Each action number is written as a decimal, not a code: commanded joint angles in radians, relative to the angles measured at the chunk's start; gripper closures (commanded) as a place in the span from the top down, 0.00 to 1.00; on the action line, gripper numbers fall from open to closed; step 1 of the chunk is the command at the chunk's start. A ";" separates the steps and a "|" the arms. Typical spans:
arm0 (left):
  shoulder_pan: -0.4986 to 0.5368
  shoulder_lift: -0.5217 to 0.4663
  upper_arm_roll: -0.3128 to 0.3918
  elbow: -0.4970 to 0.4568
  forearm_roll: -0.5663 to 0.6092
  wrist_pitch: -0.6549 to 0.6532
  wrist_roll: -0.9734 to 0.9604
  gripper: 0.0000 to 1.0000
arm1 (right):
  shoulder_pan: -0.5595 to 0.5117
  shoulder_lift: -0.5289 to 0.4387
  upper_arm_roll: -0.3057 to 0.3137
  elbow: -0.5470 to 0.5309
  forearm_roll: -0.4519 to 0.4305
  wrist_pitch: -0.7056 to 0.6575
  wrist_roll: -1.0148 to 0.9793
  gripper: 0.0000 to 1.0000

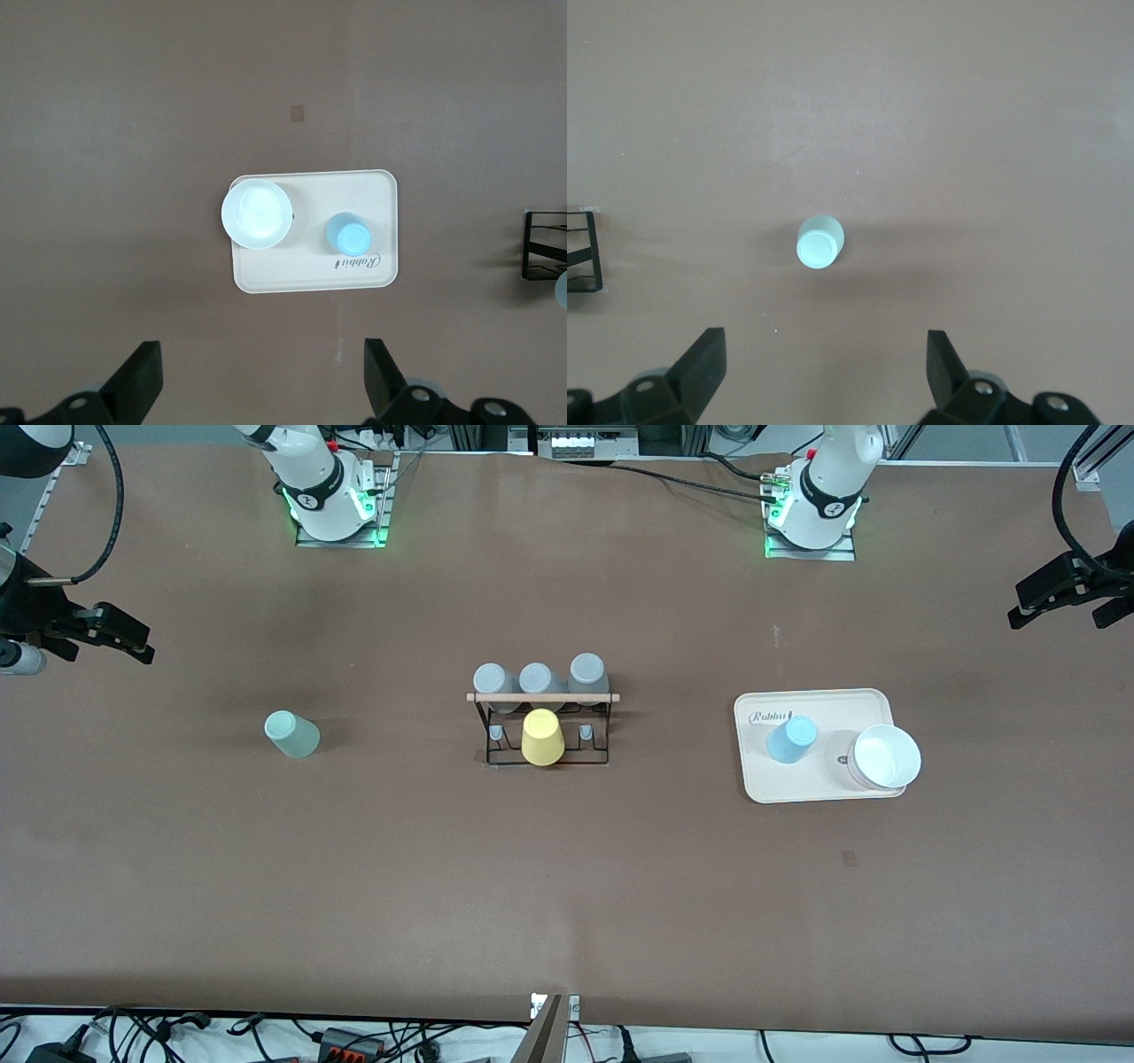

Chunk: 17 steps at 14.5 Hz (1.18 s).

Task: Hang scattered cups on rack with three cups
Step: 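Reach the left gripper toward the light blue cup on the tray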

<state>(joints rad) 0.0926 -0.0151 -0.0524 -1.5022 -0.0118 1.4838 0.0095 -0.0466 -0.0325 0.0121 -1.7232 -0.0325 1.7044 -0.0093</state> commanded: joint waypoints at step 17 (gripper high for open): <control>-0.057 0.138 -0.092 -0.530 -0.023 0.590 -0.201 1.00 | -0.012 -0.041 0.009 -0.026 -0.001 -0.009 -0.005 1.00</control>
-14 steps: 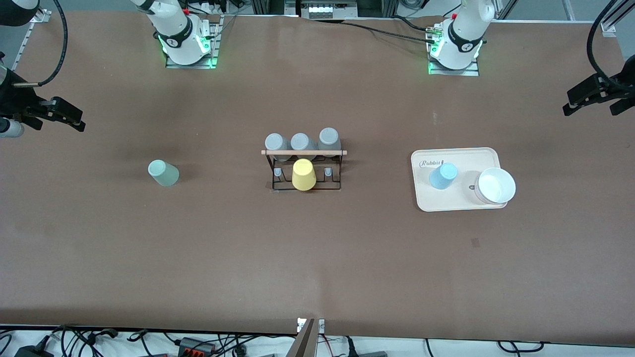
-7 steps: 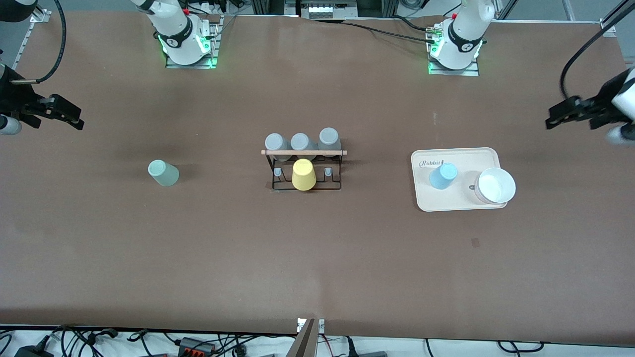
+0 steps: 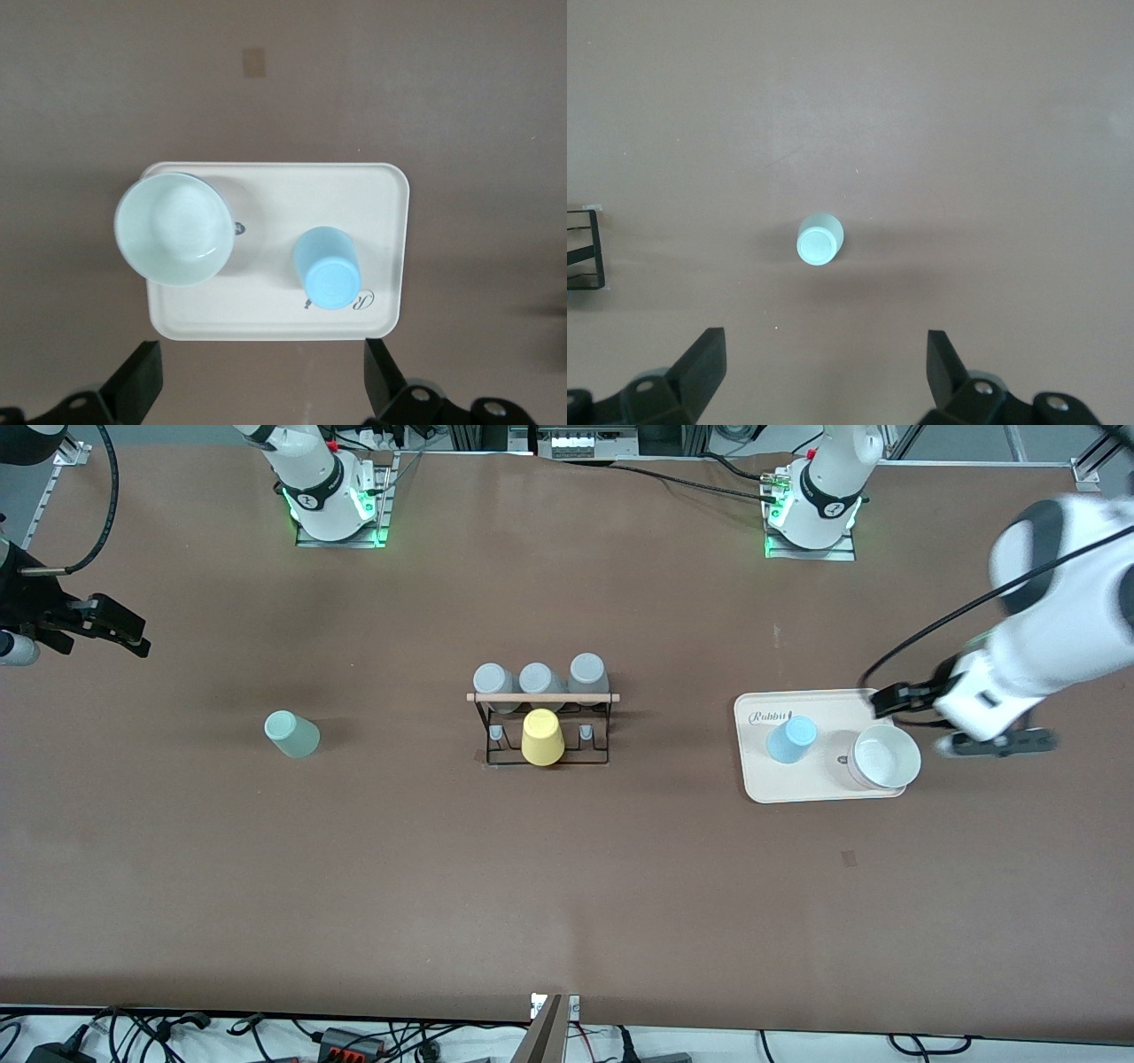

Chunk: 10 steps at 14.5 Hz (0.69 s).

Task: Hang scattered cups on rack with three cups
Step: 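Reach the left gripper toward the light blue cup on the tray, then lower the left gripper and grasp the light blue cup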

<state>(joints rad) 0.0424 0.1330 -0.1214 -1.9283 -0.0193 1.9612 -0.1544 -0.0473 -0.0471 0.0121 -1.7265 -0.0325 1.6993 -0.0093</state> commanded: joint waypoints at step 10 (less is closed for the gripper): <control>-0.010 0.166 -0.077 -0.250 0.013 0.409 -0.094 1.00 | -0.014 -0.026 0.008 -0.019 -0.001 -0.007 -0.004 1.00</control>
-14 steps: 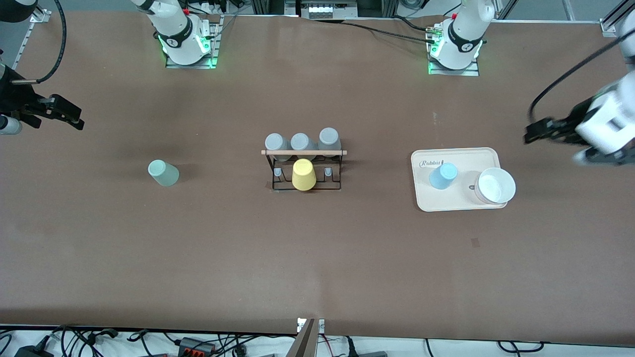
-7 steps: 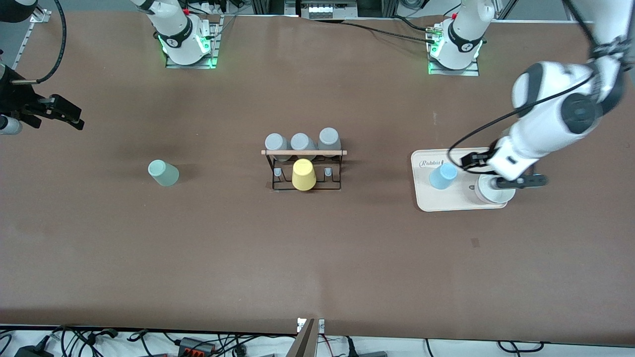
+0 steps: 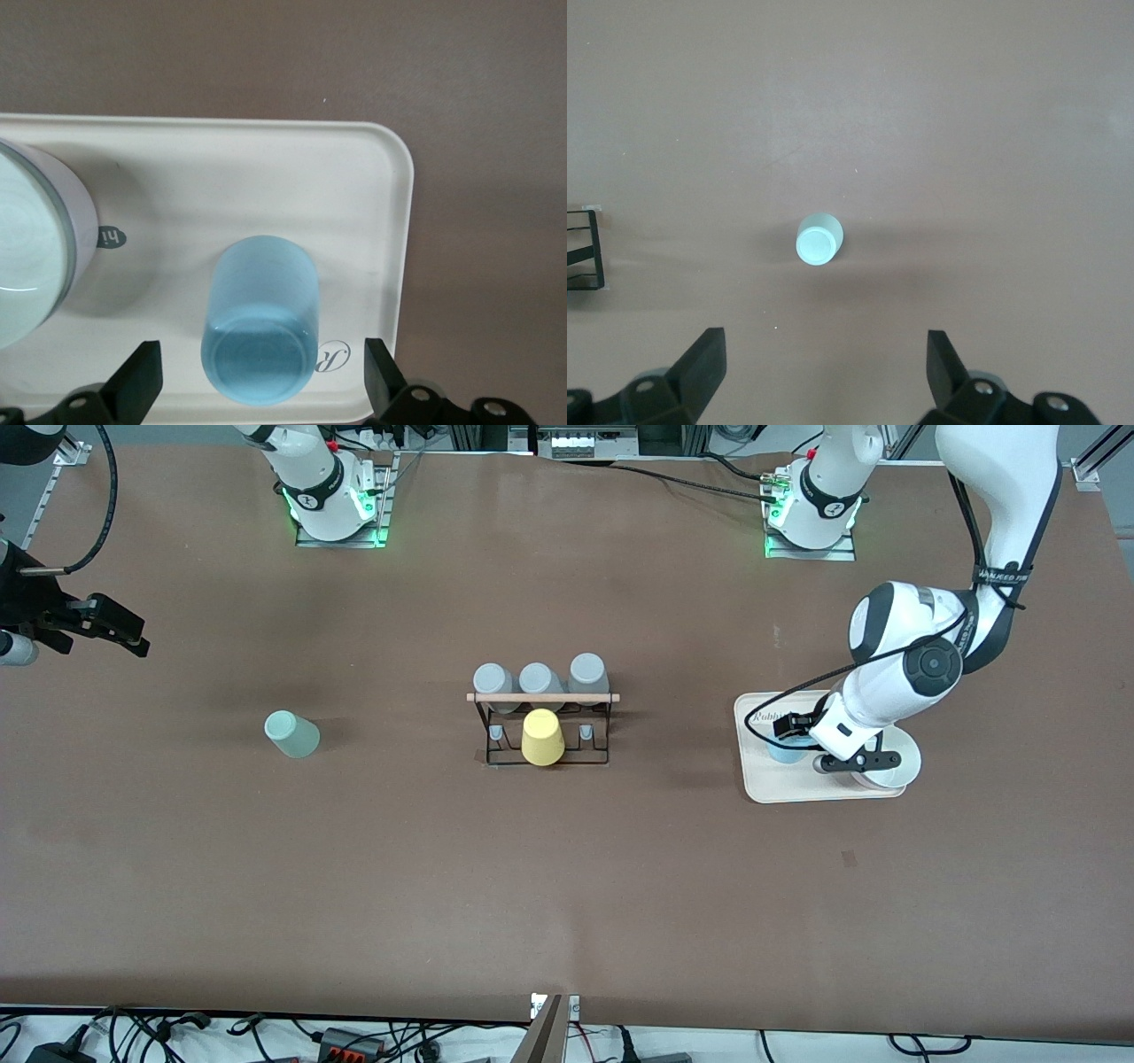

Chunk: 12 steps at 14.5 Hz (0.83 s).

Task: Hang scattered cups on rack with three cups
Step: 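Lower the left gripper and grasp the light blue cup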

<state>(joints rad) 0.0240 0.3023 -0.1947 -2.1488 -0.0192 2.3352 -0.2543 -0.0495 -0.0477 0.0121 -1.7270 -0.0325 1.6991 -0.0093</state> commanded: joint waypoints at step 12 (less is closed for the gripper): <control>0.011 -0.003 -0.003 0.036 0.015 0.023 -0.011 0.24 | -0.012 -0.027 -0.018 -0.017 -0.001 -0.016 -0.008 1.00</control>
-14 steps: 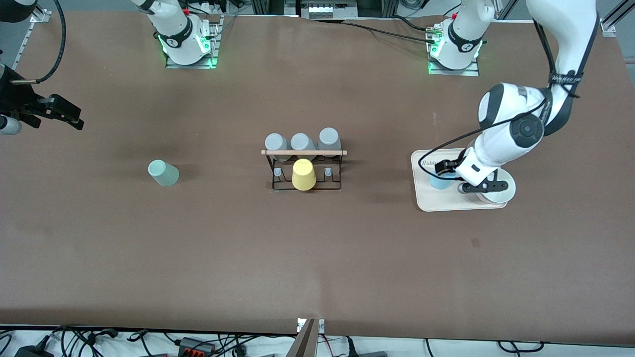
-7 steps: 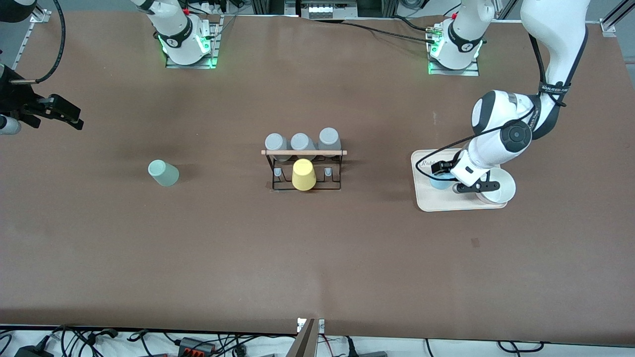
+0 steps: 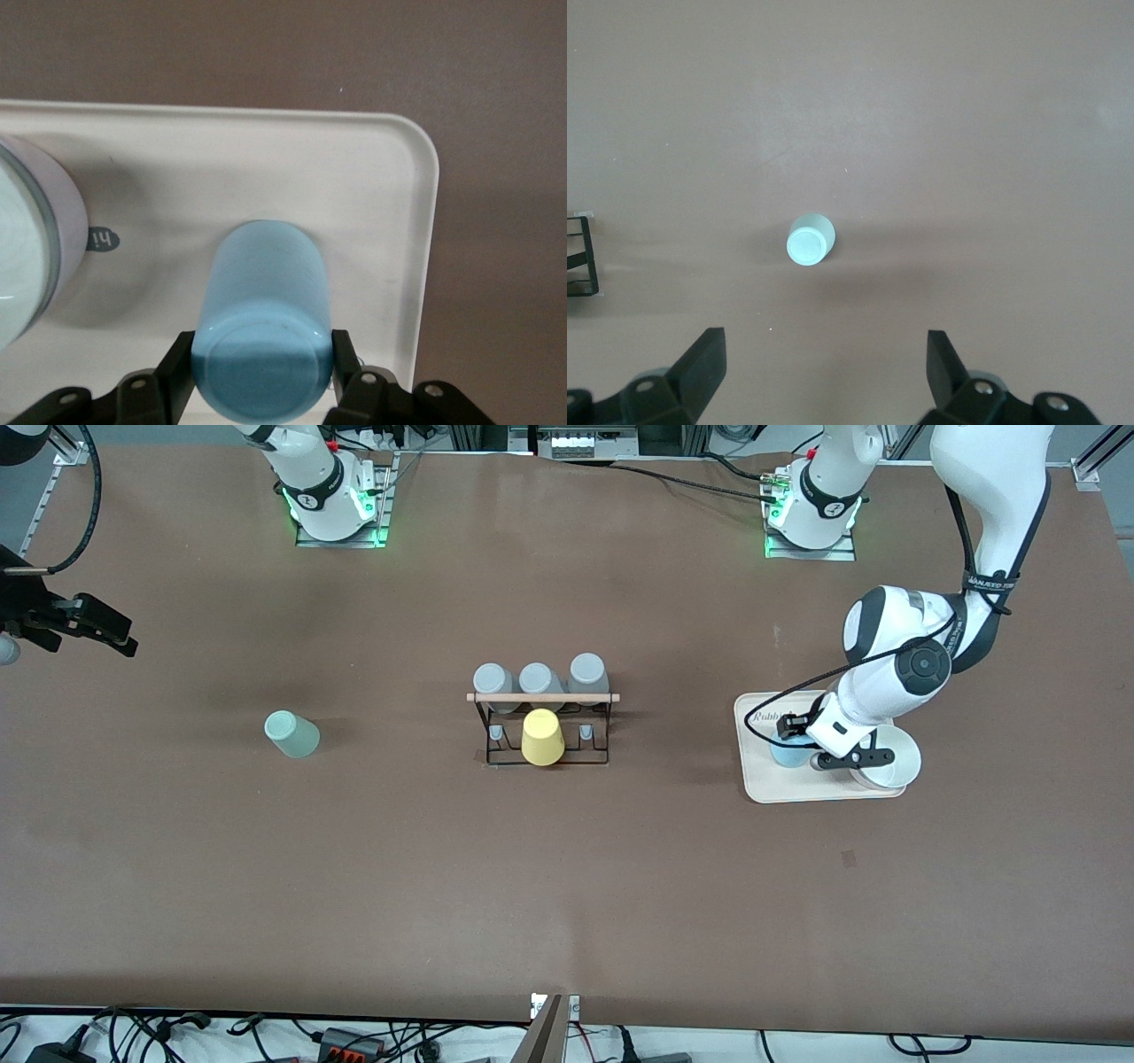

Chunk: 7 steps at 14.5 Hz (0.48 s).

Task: Hang scattered cups on rack with three cups
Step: 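Lower the left gripper and grasp the light blue cup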

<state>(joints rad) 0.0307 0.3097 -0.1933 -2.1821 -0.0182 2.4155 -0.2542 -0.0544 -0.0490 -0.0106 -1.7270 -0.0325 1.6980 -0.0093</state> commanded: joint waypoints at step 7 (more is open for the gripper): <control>-0.164 0.120 -0.012 0.533 0.012 -0.392 -0.467 0.24 | -0.007 -0.028 0.000 -0.013 0.000 -0.038 -0.008 1.00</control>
<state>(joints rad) -0.0627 0.3428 -0.2049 -1.7933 -0.0182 2.0794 -0.5679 -0.0546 -0.0501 -0.0132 -1.7269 -0.0324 1.6750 -0.0093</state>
